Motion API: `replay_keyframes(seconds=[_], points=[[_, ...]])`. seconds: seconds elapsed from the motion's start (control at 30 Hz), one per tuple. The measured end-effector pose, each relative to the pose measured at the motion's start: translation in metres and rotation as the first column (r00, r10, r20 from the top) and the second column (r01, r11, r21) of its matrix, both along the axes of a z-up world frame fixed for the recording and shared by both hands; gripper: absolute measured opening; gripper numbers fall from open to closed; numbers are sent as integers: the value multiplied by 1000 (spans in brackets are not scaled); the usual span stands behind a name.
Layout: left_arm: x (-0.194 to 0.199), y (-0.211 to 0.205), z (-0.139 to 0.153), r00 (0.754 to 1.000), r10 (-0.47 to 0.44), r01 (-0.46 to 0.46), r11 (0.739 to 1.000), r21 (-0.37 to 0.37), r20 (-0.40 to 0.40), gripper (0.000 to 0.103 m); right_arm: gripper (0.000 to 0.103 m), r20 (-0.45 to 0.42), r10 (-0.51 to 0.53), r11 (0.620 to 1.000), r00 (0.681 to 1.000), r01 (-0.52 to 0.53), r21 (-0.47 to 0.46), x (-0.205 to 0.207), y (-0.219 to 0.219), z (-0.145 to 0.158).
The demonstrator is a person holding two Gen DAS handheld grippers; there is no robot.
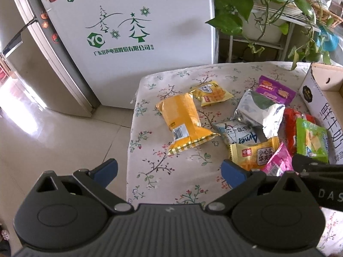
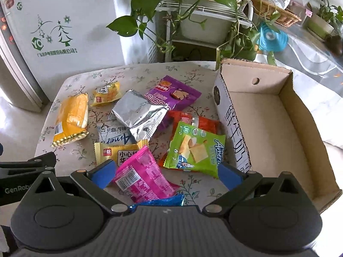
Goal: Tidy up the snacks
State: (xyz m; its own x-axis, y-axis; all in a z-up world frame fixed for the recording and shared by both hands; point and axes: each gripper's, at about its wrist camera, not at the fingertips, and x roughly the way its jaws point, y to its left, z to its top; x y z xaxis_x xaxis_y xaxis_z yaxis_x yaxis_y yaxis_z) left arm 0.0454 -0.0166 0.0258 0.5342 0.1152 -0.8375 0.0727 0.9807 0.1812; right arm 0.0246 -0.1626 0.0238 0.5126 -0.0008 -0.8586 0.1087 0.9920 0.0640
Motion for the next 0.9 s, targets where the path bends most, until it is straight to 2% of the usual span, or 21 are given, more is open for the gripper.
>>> replay_keyframes(seconds=[0.9], points=[[1, 2, -5, 1000, 23, -23, 1000, -14, 6, 99, 103, 15, 5, 999, 1000, -4, -32, 3, 4, -2]])
